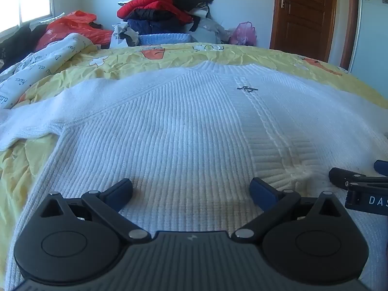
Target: Fold small clothes
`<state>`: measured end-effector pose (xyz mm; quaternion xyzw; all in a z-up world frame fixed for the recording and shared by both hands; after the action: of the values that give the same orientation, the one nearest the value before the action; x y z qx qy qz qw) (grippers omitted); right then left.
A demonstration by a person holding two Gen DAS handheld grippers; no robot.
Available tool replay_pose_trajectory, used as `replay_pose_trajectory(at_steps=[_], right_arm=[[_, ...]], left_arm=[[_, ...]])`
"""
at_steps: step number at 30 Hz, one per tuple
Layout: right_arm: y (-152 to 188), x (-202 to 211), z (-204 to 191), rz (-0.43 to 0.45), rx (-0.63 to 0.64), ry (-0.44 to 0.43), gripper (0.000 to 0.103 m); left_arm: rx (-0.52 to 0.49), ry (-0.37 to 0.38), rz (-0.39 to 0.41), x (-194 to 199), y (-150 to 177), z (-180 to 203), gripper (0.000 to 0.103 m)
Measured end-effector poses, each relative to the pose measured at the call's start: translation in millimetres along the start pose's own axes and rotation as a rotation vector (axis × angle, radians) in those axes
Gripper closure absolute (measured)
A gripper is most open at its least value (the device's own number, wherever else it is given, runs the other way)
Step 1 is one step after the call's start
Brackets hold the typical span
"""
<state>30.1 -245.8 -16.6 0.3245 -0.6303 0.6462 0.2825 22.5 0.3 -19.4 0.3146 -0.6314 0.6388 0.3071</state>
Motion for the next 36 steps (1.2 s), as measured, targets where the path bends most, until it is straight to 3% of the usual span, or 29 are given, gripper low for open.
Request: replay_pose_trajectory(at_steps=[2,3,36], right_arm=[[0.1,0.1,0.0,0.001,0.0,0.0,0.0],[0.0,0.1,0.0,-0.001,0.0,0.0,0.0],[-0.1,-0.1,-0.3,-0.002,0.0,0.0,0.0]], left_arm=[[0.001,-0.001,0.001,0.7,1.4,-2.1,0.0],[-0.031,-0.037,-0.007,-0.4,0.6,3.9,0.0],[-0.004,-0.01,-0.03,-2.1,-5.1,-0.8,0.0]])
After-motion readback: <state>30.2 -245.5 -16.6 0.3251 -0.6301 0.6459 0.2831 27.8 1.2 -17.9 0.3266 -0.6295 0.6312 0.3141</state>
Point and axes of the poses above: each gripper's, at about its wrist camera, not at the fingertips, and x roughly against the way its jaws point, z to its right, y to its underside, the point moved 3 cm from there along -x, roughly the way its jaws point, and after that the axes turned 12 degrees about -z, right-handed, at the moved point
